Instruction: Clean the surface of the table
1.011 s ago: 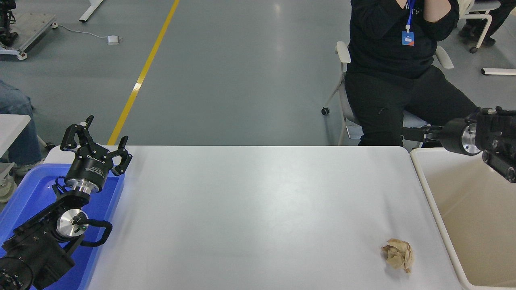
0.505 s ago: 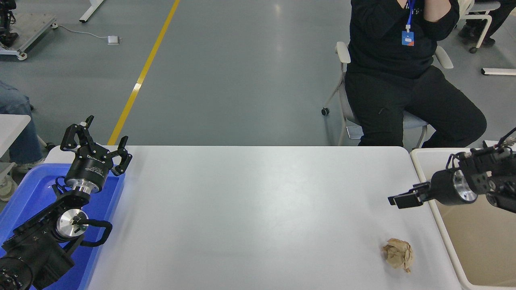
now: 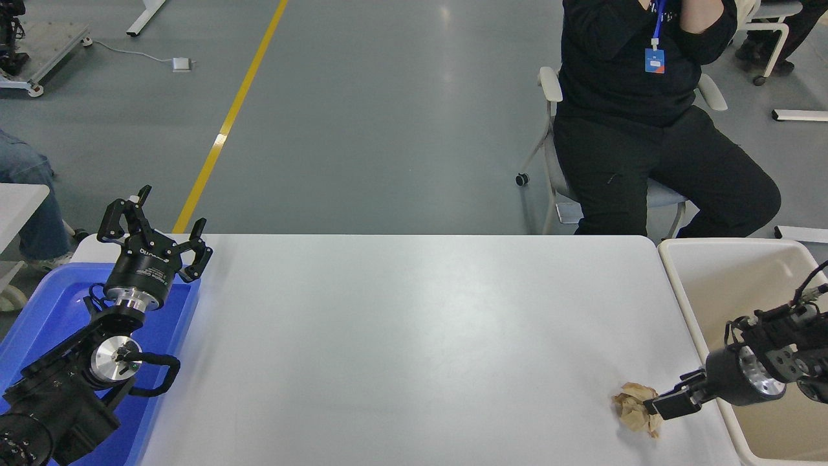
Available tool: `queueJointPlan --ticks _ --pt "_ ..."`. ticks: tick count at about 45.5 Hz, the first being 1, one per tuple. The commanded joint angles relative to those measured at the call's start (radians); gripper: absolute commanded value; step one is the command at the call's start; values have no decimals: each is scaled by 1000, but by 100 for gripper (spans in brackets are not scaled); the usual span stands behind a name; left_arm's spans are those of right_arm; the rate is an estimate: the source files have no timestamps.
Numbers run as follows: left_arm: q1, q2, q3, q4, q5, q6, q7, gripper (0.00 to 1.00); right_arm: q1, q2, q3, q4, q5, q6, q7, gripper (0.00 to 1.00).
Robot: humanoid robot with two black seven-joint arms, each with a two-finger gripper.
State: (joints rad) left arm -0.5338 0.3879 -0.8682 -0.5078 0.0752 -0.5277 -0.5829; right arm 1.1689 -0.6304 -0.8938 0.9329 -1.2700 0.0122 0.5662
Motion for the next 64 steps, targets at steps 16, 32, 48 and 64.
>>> queueJointPlan --ticks 16,32,48,64 --pt "0 0 0 0 0 0 0 100 -11 9 4 35 -5 -12 0 99" --pt "0 0 0 0 0 0 0 100 -25 38 12 18 9 -52 -3 99" --pt "0 -1 0 0 0 0 0 100 -71 48 13 -34 12 -95 -3 98" --pt "0 0 0 0 0 0 0 100 -124 64 41 -111 12 -163 9 26"
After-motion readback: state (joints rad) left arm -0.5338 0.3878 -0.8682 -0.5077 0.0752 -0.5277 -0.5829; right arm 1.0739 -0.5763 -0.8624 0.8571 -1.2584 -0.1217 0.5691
